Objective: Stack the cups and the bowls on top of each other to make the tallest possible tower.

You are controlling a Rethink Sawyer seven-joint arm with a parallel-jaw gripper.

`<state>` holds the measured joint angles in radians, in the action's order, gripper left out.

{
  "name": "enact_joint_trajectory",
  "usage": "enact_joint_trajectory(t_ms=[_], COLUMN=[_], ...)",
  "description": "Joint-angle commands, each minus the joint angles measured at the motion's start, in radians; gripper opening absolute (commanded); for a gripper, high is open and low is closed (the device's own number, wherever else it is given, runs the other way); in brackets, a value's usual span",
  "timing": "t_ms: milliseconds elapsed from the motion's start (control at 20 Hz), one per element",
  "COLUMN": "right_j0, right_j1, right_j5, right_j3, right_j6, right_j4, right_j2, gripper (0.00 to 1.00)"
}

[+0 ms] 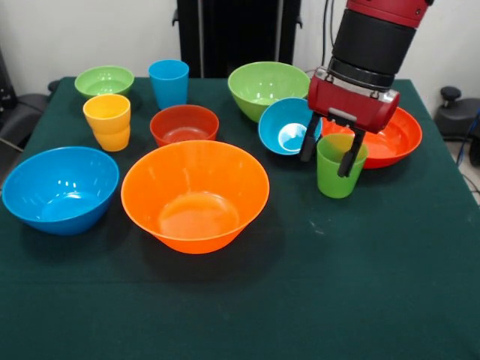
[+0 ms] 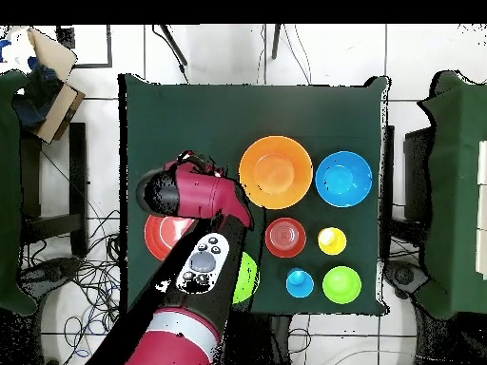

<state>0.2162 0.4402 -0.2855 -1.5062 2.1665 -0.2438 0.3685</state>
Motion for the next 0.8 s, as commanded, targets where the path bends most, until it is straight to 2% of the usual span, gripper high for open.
enact_joint_trajectory(t_ms=[50,450,800], right_j0=[0.041,0.037,0.092], right_j1=[-0.028,-0.016,-0.029], right_j5=[-0.107,-0.075,-0.093], right_j3=[-0.010,-0.048,-0.053], right_j6=[0.221,0.222,0.246], right_j4=[-0.069,-0.141,-0.186], right_j2=[-0.074,-0.122,-0.075], gripper=[1.00,1.00,1.00])
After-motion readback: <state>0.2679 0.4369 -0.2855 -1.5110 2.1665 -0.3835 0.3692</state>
